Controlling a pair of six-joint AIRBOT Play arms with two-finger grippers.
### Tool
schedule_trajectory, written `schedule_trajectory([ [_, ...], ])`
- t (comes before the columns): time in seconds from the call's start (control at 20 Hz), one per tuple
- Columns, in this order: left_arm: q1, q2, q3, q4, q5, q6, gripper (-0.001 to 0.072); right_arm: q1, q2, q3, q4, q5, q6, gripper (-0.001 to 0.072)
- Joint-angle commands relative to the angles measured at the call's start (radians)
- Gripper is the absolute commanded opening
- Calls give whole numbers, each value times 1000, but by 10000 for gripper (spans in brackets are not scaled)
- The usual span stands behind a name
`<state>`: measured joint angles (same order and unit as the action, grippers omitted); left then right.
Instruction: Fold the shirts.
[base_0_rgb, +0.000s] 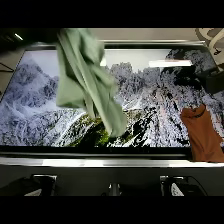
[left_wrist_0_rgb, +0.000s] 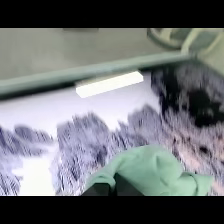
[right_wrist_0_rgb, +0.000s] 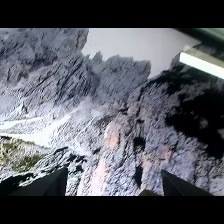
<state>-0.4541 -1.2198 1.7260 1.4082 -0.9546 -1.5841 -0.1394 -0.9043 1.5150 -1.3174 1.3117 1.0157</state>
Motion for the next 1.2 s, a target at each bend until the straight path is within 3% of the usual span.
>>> schedule_trajectory([
  [0.0,-81,-19,-351,14,-53,-103,27,0,-43,-48,21,164,49,606],
  [0.1,-116,-36,-553,-3,23,-175,27,0,-105,-142,59,166,27,607],
  [0.25,-119,-62,-678,-70,38,-182,29,0,-203,-315,122,144,6,610],
  [0.3,-112,-63,-676,-74,26,-182,83,0,-231,-365,152,146,-1,611],
  [0.35,-103,-59,-657,-72,0,-177,347,0,-254,-407,197,151,-23,611],
  [0.4,-88,-56,-623,-71,-35,-170,673,0,-268,-445,248,153,-51,612],
  [0.45,-63,-53,-572,-64,-87,-165,720,1,-272,-472,284,150,-70,612],
  [0.65,68,-33,-399,50,-301,-78,720,1,-273,-525,318,96,-87,634],
  [0.8,179,-29,-451,96,-426,-73,720,10,-273,-560,363,67,-101,633],
  [0.95,258,-34,-607,89,-370,-81,720,137,-273,-610,360,-23,-105,634],
  [1.05,293,-50,-689,43,-283,-137,720,250,-286,-622,349,-127,-104,683],
  [1.15,326,-81,-735,-45,-196,-172,720,314,-318,-621,361,-201,-86,685],
])
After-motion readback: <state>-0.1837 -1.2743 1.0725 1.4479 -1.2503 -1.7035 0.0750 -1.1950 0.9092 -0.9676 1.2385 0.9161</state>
